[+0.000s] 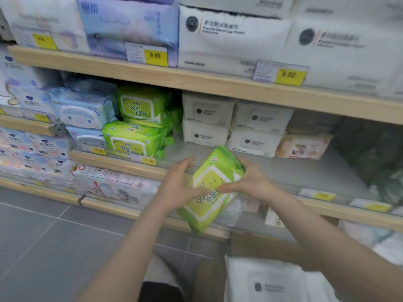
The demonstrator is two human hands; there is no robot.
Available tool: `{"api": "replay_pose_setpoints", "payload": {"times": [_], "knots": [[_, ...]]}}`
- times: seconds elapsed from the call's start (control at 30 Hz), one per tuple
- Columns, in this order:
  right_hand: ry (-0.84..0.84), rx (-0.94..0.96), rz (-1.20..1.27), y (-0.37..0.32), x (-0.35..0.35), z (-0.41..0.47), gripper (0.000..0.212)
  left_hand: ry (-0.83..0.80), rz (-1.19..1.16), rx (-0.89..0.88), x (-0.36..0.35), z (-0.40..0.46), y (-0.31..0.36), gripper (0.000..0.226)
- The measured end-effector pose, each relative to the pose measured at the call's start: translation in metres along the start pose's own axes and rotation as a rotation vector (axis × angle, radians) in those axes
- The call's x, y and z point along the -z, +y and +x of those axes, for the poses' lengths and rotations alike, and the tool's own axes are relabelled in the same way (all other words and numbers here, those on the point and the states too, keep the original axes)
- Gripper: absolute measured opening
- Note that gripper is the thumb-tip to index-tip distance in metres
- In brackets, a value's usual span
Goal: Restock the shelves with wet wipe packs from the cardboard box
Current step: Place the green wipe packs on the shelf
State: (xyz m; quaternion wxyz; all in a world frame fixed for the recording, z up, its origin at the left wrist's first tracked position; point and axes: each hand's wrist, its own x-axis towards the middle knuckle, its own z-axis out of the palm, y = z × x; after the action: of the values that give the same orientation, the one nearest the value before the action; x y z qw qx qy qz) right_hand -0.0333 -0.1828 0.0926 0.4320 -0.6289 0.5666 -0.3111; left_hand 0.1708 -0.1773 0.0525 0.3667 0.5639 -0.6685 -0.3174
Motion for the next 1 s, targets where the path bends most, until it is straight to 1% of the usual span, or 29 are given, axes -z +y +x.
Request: {"api": "replay_pose_setpoints", "payload": {"times": [0.07, 0.17, 0.27, 0.37, 0.4, 0.47, 0.57, 0.63, 0.67, 0.73, 0.8, 0.9, 0.93, 1.0], "knots": [[-0.013, -0.013, -0.002, 0.004, 0.02, -0.009, 0.075, -0.159, -0.164, 0.073, -0.007, 0.002, 0.005, 0.102], [-0.019, -0.023, 0.026, 0.01, 0.043, -0.019, 0.073, -0.382, -0.3, 0.155, -0.02, 0.004, 0.016, 0.093], [-0.02, -0.022, 0.049, 0.019, 0.056, -0.026, 0.071, -0.502, -0.364, 0.242, -0.03, 0.007, 0.012, 0.103], [-0.025, -0.039, 0.076, 0.027, 0.061, -0.033, 0.074, -0.584, -0.351, 0.283, -0.038, 0.006, 0.005, 0.11], [-0.015, -0.043, 0.101, 0.029, 0.062, -0.034, 0.074, -0.59, -0.35, 0.295, -0.041, 0.006, 0.005, 0.107], [0.04, -0.028, 0.146, 0.031, 0.061, -0.036, 0.075, -0.587, -0.361, 0.297, -0.044, 0.005, 0.007, 0.093], [0.166, 0.013, 0.205, 0.032, 0.056, -0.034, 0.085, -0.51, -0.406, 0.291, -0.042, 0.006, 0.011, 0.082], [0.164, -0.011, 0.259, 0.032, 0.049, -0.032, 0.092, -0.451, -0.474, 0.288, -0.037, 0.007, 0.014, 0.08], [0.126, -0.037, 0.272, 0.034, 0.044, -0.03, 0.094, -0.425, -0.5, 0.292, -0.036, 0.007, 0.015, 0.081], [0.013, -0.118, 0.322, 0.037, 0.033, -0.03, 0.087, -0.388, -0.525, 0.299, -0.033, 0.009, 0.017, 0.085], [-0.058, -0.142, 0.394, 0.042, 0.028, -0.029, 0.075, -0.374, -0.547, 0.286, -0.033, 0.01, 0.019, 0.085], [-0.061, -0.113, 0.411, 0.037, 0.028, -0.026, 0.062, -0.367, -0.556, 0.269, -0.032, 0.008, 0.023, 0.076], [-0.046, -0.113, 0.427, 0.035, 0.028, -0.025, 0.061, -0.37, -0.56, 0.271, -0.032, 0.007, 0.024, 0.075], [0.001, -0.107, 0.488, 0.037, 0.027, -0.022, 0.064, -0.355, -0.586, 0.27, -0.03, 0.006, 0.025, 0.078]]}}
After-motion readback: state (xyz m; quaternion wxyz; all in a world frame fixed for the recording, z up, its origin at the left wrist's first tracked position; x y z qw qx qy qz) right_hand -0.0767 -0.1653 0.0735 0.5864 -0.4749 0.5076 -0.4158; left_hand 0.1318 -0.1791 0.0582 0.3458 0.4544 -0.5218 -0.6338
